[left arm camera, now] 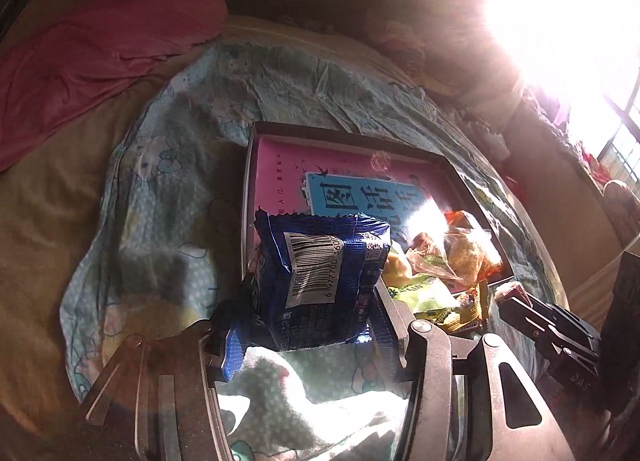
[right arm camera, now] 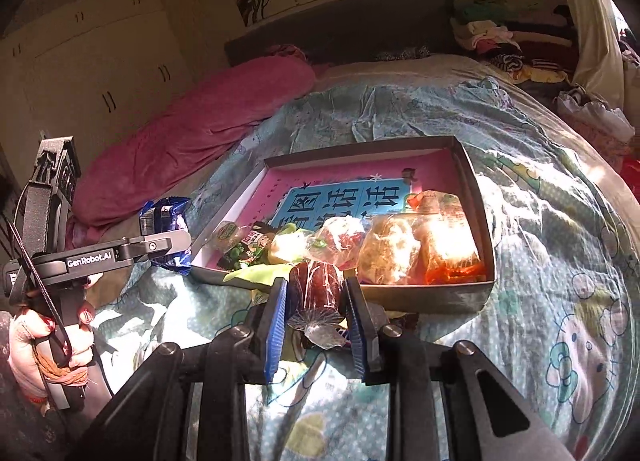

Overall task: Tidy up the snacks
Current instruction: 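Hold the blue packet over the box with the left gripper while the right lowers the red item inside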

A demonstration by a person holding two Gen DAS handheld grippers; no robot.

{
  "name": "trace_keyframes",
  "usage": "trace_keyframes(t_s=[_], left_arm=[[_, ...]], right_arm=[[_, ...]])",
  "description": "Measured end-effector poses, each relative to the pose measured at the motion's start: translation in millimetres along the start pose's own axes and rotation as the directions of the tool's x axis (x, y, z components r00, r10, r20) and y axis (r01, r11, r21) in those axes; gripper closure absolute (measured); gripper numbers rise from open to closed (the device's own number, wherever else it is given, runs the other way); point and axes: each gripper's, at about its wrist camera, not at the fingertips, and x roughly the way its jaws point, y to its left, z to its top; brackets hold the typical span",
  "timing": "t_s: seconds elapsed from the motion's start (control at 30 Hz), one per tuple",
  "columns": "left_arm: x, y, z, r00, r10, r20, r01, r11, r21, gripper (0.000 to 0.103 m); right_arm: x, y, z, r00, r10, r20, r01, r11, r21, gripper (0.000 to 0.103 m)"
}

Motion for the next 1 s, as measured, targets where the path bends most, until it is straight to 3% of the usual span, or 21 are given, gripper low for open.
trace_keyframes(t_s=[0.53,1.0], left_arm=[[40,-8,7,1.0,0.004,-0.028,-0.003,1.0,0.022,0.049],[58,-12,8,0.999,0.012,-0.042,-0.01,0.999,0.043,0.049]], right_arm=[[8,-35,20,0.996,-0.083,0.03,0.08,0.994,0.072,0.074],[35,-46,19,0.993,-0.117,-0.017,0.118,0.99,0.077,0.074]])
